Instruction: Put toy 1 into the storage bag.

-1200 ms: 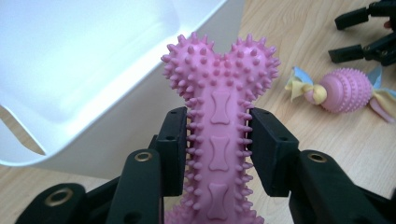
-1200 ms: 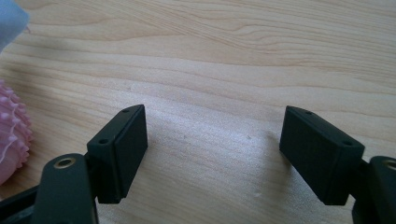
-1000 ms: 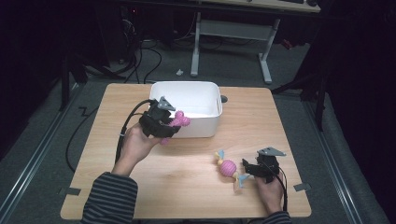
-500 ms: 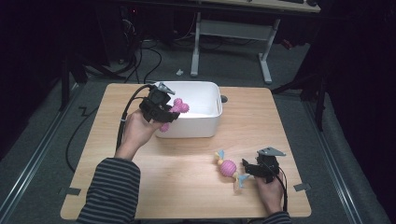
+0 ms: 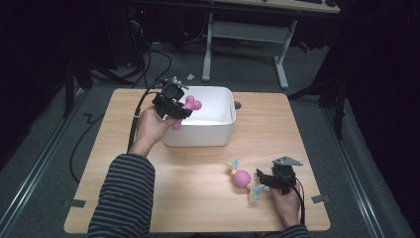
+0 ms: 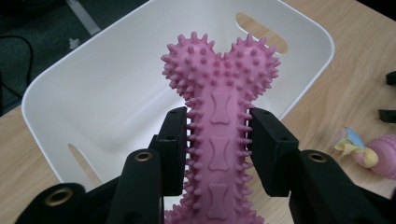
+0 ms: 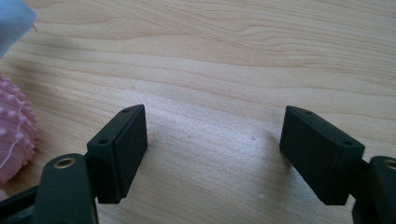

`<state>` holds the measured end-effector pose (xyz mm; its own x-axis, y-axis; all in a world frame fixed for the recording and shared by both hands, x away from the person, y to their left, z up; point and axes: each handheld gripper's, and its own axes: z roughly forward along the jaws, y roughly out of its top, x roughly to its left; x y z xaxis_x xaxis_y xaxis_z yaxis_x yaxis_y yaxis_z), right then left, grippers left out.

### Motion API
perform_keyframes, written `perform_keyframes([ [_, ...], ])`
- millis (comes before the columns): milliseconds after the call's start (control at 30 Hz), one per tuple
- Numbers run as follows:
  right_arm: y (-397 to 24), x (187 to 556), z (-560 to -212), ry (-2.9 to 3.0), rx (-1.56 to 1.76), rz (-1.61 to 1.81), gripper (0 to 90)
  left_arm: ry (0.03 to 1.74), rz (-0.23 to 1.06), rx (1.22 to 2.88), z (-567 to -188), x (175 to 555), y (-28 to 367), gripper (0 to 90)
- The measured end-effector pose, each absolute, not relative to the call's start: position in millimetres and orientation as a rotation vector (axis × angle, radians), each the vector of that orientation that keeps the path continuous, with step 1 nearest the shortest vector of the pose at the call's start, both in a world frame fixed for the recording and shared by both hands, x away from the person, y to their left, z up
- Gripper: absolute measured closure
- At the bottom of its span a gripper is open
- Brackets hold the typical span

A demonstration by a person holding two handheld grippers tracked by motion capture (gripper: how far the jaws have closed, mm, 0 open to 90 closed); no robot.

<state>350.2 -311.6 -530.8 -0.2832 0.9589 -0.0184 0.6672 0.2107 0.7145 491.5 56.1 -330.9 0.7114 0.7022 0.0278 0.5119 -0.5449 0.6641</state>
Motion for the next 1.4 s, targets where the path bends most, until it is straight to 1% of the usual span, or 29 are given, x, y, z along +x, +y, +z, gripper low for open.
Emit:
perform_keyframes([
  [267,-311.4,350.2,-530.8,2.031,1.5,0.837,23.3,0.937,0.431,2.29,-334.3,505.3,49.5,58.9],
  [467,-311.2,350.3,-530.8,2.034,1.496,0.839,23.2,0.984,0.458,2.275,-339.7,518.2,45.6,58.9],
  [767,-310.7,350.2,-530.8,2.038,1.494,0.842,23.2,1.019,0.461,2.279,-351.8,529.5,40.3,58.6],
  [1400,-310.7,350.2,-530.8,2.039,1.494,0.842,23.3,1.054,0.424,2.311,-370.9,537.5,37.8,58.2],
])
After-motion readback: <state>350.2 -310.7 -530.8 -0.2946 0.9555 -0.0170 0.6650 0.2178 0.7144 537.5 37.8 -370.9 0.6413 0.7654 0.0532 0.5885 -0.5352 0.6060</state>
